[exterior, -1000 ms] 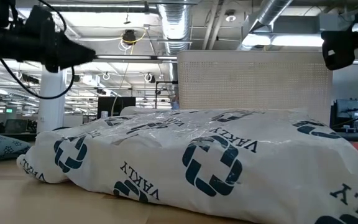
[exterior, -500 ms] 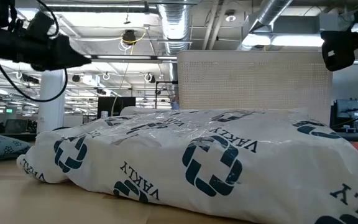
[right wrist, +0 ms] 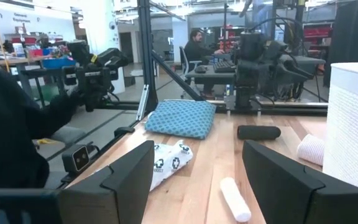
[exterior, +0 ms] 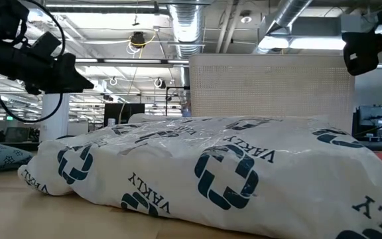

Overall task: Pick & place medical supplies in basket/bin
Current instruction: Put the black bandage in the white bin

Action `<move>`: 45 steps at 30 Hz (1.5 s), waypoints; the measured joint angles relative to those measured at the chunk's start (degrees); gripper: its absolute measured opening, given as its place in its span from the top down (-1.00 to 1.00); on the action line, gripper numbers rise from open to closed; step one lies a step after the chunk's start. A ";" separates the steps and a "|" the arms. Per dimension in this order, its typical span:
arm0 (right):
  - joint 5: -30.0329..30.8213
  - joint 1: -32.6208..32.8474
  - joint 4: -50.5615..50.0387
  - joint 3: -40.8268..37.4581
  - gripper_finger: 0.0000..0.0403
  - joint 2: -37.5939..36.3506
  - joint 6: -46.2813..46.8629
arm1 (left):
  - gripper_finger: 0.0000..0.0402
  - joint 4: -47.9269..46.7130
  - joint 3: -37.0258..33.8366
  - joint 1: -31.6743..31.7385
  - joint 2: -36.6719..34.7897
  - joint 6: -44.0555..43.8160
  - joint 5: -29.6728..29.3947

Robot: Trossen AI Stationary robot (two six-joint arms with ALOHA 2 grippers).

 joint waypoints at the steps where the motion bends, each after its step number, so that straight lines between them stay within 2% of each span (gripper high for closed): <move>1: -0.02 0.00 0.04 0.00 -0.19 0.00 0.02 | -0.17 1.26 -0.01 0.04 -0.11 1.35 -0.22; 13: -0.02 0.00 0.06 0.04 -0.19 0.00 12.31 | -0.17 7.77 0.02 0.08 -0.50 1.53 -5.57; 18: -0.10 -0.02 0.78 -0.43 -0.19 0.04 12.29 | -0.17 7.00 0.02 0.08 -0.48 -0.47 -8.43; 20: -0.20 0.00 1.37 -0.56 -0.19 0.23 9.88 | -0.17 7.09 0.02 0.10 -0.39 -1.59 -7.16; 25: -0.24 0.00 7.38 -0.66 -0.19 0.55 4.80 | -0.17 6.99 0.02 0.10 -0.39 -3.83 0.48; 28: -1.74 -0.02 11.45 0.07 -0.19 0.55 -2.01 | -0.17 7.09 0.02 0.10 -0.39 -5.38 1.62; 30: -3.02 0.00 10.82 2.66 -0.19 0.55 -4.05 | -0.17 8.03 0.47 0.10 -0.39 -7.31 4.15; 33: -2.73 -0.03 4.78 8.72 -0.19 0.99 0.38 | -0.16 7.58 4.46 0.09 -0.36 -8.96 10.98; 36: -2.43 -0.09 2.52 13.99 -0.19 3.36 2.49 | -0.11 0.05 11.83 0.11 1.69 -13.14 16.42; 39: -3.09 -0.07 2.31 16.99 -0.19 7.10 -0.56 | -0.02 -18.53 21.93 0.08 6.14 -23.10 23.82; 43: -3.04 -0.09 2.25 19.40 -0.19 12.80 -3.80 | 0.11 -41.57 33.44 0.09 17.61 -36.27 30.06; 45: -3.04 -0.09 1.83 20.87 -0.19 15.67 -5.91 | 0.17 -46.45 36.40 0.08 24.32 -41.09 32.26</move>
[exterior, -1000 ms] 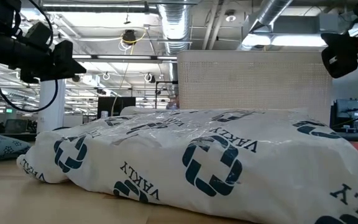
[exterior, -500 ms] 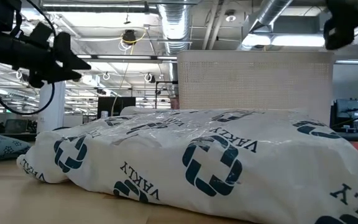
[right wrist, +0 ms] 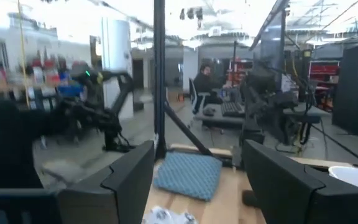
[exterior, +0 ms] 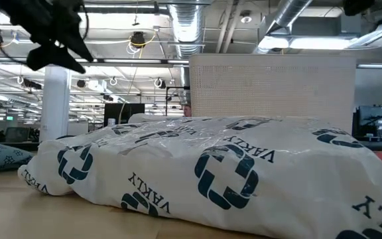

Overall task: Pick & place medical supplies in basket/bin
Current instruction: Put the black bandage in the white bin

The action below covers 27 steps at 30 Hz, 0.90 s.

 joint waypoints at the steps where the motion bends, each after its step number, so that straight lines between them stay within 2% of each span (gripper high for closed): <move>1: 0.00 0.00 -0.04 1.02 -0.19 1.23 -0.64 | 0.20 -0.62 0.67 0.00 3.15 -1.49 0.95; 7: -0.15 0.24 -4.70 5.69 -0.19 6.88 3.69 | 0.29 2.75 0.80 -0.02 20.86 -1.91 7.61; 13: -0.11 0.09 -6.61 6.47 -0.19 8.81 4.84 | 0.22 4.60 2.56 0.98 32.19 2.77 15.44; 22: -0.06 0.09 -6.08 6.50 -0.19 8.72 4.89 | 0.04 1.22 8.12 1.09 40.27 12.49 13.23; 27: -0.07 0.09 -6.08 6.50 -0.19 8.72 4.89 | -0.03 -4.17 10.50 1.07 42.28 13.27 11.91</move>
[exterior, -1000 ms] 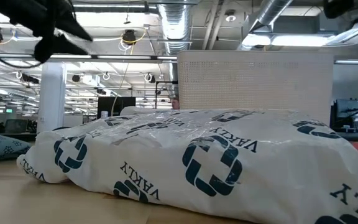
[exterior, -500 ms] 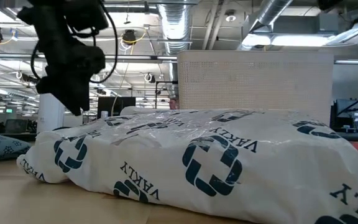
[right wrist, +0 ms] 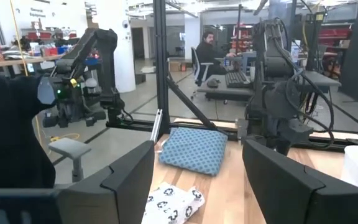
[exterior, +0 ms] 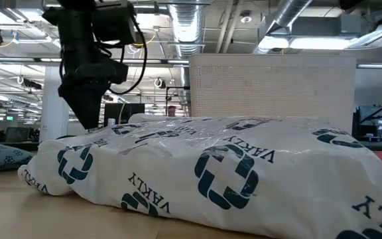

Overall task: Pick & place medical supplies in basket/bin
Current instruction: Put the black bandage in the white bin

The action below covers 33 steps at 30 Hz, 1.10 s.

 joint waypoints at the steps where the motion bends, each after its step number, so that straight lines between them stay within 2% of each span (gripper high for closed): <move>1: 0.02 0.00 0.00 0.00 -0.19 0.00 0.00 | -0.03 -0.81 0.00 -0.04 0.30 -0.06 0.01; 4: 0.02 0.00 0.00 0.00 -0.19 0.00 -0.02 | -0.04 -3.64 0.00 -0.22 1.42 -2.11 0.07; 8: 0.04 0.00 -0.77 0.00 -0.19 0.00 -0.02 | -0.04 -8.60 -0.02 -0.22 1.69 -9.18 -0.54; 11: 0.03 0.00 -0.90 0.00 -0.19 0.00 -0.30 | -0.04 -9.80 -0.02 -0.31 1.58 -13.57 -1.30; 15: 0.07 0.00 -0.93 0.00 -0.19 0.00 -0.46 | -0.04 -8.14 -0.39 -0.52 1.56 -18.76 1.48; 26: 0.07 0.00 -1.77 0.00 -0.19 0.00 -0.50 | -0.04 -4.92 -4.09 -1.16 1.30 -20.67 0.99; 33: 0.08 0.00 -1.73 0.00 -0.19 0.00 -0.50 | -0.04 0.31 -5.11 -1.34 1.38 -20.54 0.48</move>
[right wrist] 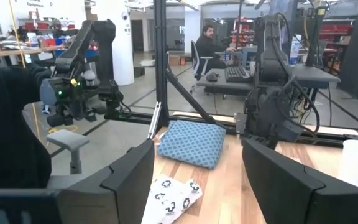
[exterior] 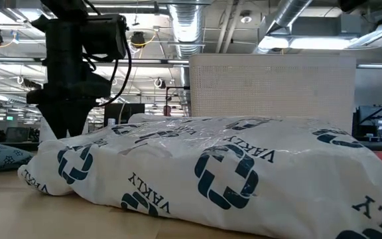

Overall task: Pick & place medical supplies in basket/bin
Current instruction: Put the black bandage in the white bin

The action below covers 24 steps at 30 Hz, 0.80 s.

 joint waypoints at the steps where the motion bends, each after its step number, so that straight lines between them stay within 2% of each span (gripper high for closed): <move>1: -0.01 0.00 0.00 0.00 -0.19 0.00 0.00 | -0.04 1.12 0.00 0.01 0.01 0.00 -0.03; 11: -0.01 0.00 0.00 0.00 -0.19 0.00 0.00 | -0.04 6.70 -0.44 0.05 0.20 0.88 0.25; 18: 0.00 0.00 0.07 0.00 -0.19 0.00 0.00 | -0.02 15.40 -3.94 0.05 0.04 6.29 -0.10; 21: -0.01 0.00 0.22 0.00 -0.19 0.00 0.00 | 0.07 17.37 -4.61 0.05 0.03 11.34 -0.18; 24: 0.00 0.00 0.22 0.00 -0.19 0.00 0.00 | 0.28 17.43 -4.08 0.03 0.09 14.62 -0.27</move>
